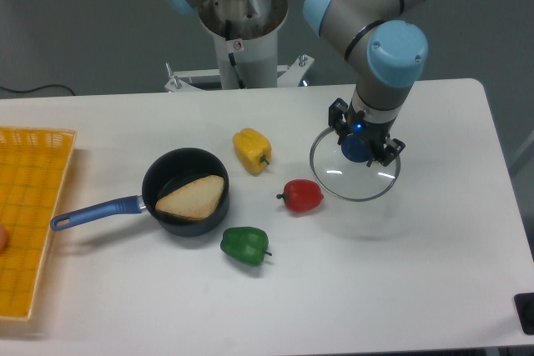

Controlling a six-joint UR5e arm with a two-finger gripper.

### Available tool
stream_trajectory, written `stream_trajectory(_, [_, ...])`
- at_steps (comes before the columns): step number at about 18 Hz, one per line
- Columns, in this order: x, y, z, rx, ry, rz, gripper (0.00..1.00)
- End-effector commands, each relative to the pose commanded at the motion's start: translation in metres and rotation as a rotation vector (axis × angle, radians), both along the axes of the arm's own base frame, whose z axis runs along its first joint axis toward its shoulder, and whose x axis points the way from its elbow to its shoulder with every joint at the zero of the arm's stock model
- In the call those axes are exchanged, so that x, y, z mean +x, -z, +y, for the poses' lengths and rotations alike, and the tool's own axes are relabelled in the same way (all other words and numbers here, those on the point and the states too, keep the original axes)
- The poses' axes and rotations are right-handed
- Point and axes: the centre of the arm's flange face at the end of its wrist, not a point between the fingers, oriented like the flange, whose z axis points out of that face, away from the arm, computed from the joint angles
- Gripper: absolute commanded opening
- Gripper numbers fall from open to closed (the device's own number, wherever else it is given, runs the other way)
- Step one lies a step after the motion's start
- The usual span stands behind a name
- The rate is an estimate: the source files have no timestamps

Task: Close the pot lid

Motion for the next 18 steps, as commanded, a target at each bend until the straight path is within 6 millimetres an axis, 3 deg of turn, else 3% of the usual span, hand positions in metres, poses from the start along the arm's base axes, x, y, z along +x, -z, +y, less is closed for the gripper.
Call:
stream_trajectory(6, [0.003,-0.001,0.003,-0.004,0.006,0.003,0.61])
stream_trajectory(11, [0.018,-0.002,0.018,-0.01,0.011,0.008,0.61])
stream_trajectory(18, [0.066,-0.017,0.056,-0.006,-0.007,0.031,0.6])
